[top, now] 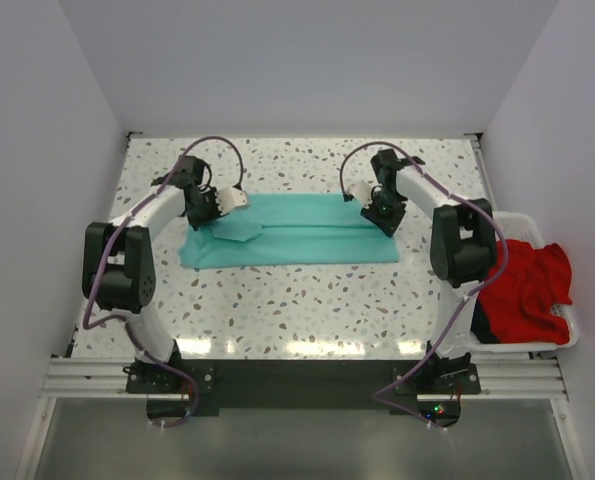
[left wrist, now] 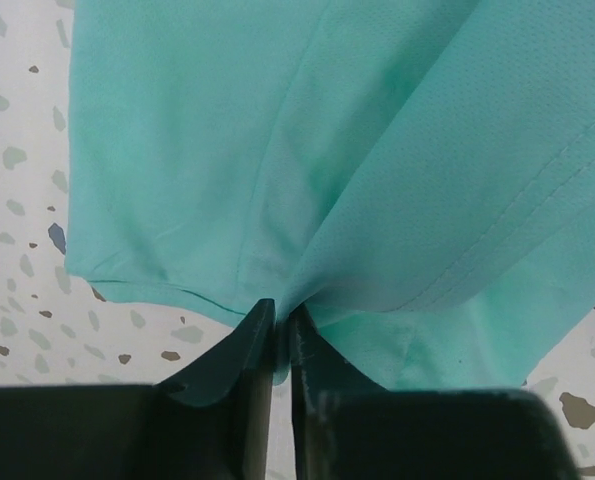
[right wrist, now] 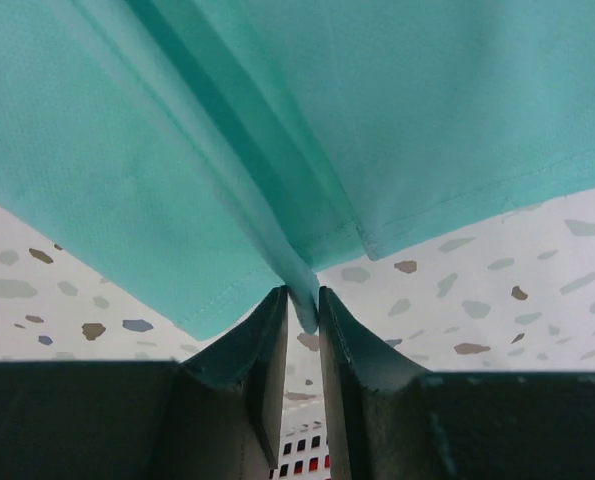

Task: Fold and stack the t-shirts
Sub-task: Fold the tshirt

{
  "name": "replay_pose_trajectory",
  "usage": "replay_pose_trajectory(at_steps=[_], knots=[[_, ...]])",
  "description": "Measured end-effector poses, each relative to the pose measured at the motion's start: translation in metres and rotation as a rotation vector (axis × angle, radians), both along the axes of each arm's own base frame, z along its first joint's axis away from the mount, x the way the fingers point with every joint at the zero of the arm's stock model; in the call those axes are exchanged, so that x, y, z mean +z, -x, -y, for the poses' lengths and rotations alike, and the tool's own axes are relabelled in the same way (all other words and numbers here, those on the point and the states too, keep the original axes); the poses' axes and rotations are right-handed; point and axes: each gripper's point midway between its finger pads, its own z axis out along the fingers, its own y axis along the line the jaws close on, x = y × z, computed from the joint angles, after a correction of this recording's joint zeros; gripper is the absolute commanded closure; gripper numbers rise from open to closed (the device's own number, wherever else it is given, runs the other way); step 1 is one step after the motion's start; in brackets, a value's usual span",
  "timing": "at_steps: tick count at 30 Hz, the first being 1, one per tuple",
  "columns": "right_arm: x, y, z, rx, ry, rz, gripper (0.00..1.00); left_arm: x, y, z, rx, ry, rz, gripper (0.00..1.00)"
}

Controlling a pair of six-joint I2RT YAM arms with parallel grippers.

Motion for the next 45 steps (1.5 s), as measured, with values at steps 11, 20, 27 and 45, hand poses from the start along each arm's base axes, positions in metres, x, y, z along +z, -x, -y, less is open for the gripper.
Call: replay_pose_trajectory(at_steps=[11,20,27,45], knots=[[0.016,-0.004,0.001,-0.148,-0.043,0.023,0.65,0.041,-0.020,-0.029,0.384,0.205,0.107,0.58],[0.029,0.018,-0.011,-0.215,-0.122,-0.007,0.72,0.043,0.036,0.023,0.462,0.377,0.010,0.59],[0.014,0.036,-0.013,-0.244,-0.132,-0.072,0.74,-0.006,0.062,0.044,0.527,0.318,-0.111,0.63],[-0.003,0.042,-0.014,-0.255,-0.137,-0.092,0.75,-0.009,-0.037,0.065,0.599,0.367,-0.032,0.62]])
